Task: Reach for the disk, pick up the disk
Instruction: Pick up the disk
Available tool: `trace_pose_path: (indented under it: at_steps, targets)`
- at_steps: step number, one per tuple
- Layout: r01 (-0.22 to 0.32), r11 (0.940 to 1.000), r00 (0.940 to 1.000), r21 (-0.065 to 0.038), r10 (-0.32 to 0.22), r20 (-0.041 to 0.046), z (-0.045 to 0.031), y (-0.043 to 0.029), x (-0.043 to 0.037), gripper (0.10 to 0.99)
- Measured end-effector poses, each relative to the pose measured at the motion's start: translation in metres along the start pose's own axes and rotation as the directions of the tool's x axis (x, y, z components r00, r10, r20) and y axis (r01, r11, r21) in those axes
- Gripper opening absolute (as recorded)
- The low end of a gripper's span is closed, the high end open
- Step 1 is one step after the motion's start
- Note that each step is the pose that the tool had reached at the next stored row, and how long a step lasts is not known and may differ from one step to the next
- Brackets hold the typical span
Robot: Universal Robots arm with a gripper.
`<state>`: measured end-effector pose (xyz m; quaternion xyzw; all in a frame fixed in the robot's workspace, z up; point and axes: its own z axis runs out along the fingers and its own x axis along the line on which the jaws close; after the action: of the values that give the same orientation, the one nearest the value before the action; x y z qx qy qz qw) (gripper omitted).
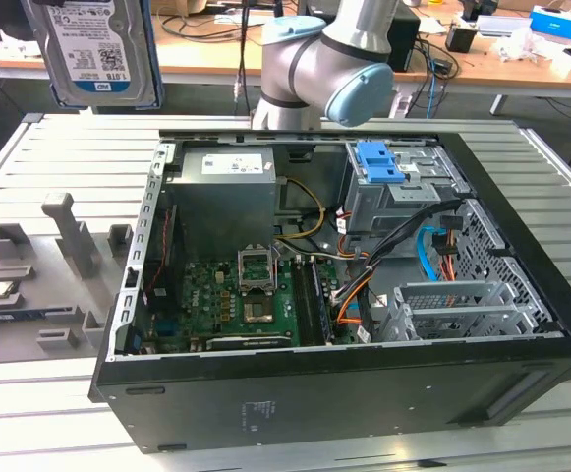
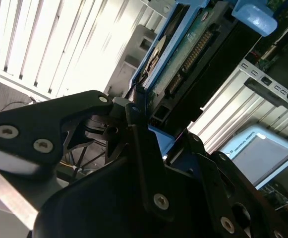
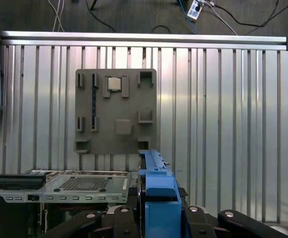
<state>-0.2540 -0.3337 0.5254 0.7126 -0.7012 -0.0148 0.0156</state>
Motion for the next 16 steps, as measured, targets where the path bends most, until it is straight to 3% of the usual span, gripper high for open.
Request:
trace_pose_path:
  at_steps: [1, 5, 9, 16]
  targets:
    - [0.000, 1.0000, 1.0000, 0.000, 0.000, 0.0000, -0.0005, -0.0120, 0.0002, 0.369]
    - [0.000, 1.0000, 1.0000, 0.000, 0.000, 0.0000, -0.0012, -0.0269, 0.0004, 0.369]
    - [0.000, 1.0000, 1.0000, -0.001, 0.000, 0.0001, -0.0006, -0.0297, 0.0005, 0.369]
    - [0.000, 1.0000, 1.0000, -0.001, 0.000, 0.0001, 0.0082, -0.0357, 0.0005, 0.369]
